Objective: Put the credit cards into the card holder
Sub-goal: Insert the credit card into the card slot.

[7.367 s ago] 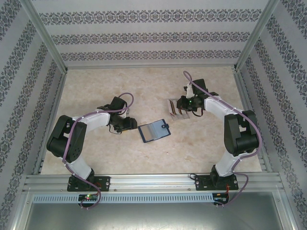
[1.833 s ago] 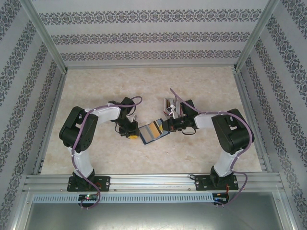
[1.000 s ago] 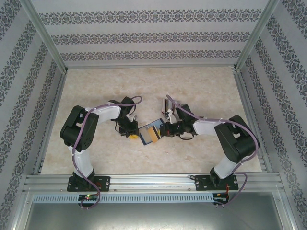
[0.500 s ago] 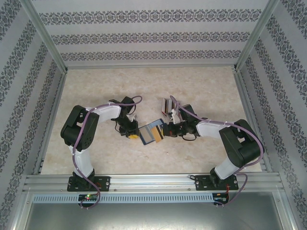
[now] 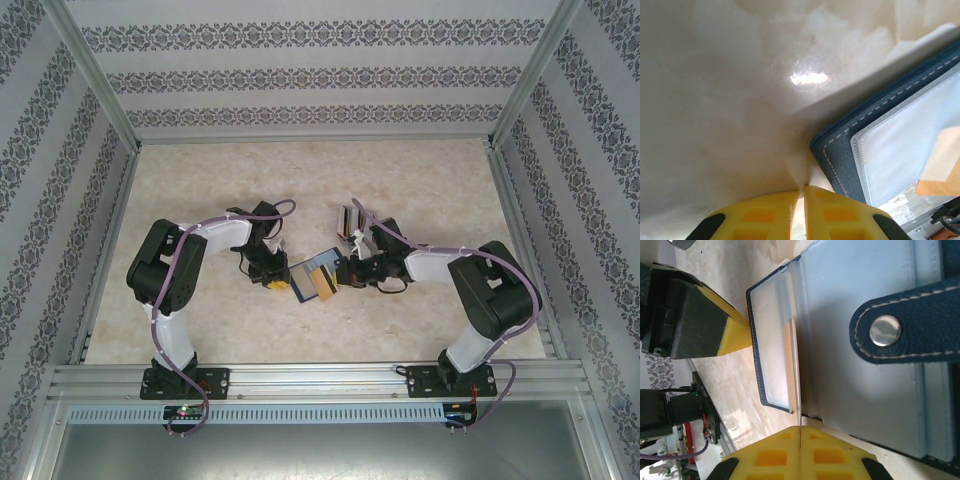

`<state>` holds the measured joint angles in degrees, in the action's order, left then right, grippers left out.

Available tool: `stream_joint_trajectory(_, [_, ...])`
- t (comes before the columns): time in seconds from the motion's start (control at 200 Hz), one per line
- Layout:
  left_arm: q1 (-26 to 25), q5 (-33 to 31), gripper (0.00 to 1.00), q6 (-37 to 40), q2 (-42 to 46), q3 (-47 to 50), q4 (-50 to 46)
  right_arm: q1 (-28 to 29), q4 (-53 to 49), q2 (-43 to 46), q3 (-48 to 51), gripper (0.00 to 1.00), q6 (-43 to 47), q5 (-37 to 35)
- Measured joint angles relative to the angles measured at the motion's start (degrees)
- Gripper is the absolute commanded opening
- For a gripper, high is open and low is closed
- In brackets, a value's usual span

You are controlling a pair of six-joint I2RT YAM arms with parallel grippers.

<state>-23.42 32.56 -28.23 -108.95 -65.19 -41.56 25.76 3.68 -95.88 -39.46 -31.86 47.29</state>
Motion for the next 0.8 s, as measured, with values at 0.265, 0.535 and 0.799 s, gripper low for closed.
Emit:
stream_joint_trajectory(0.265, [0.5,0.7,0.15,0.2,-0.3,-0.1,-0.2,0.0,0.0,-3.7,-2.9,0.00,-1.4,0.8])
stream_joint_trajectory(0.535, [0.7,1.1,0.15,0.6,-0.5,-0.3,-0.5,0.0,-1.8,-4.6,-6.9,0.00,-1.2,0.9])
stream_joint_trajectory(0.799, [0.7,1.2,0.15,0.6,-0.6,-0.3,-0.5,1.0,-1.8,-8.1,-9.7,0.00,-0.8,1.9])
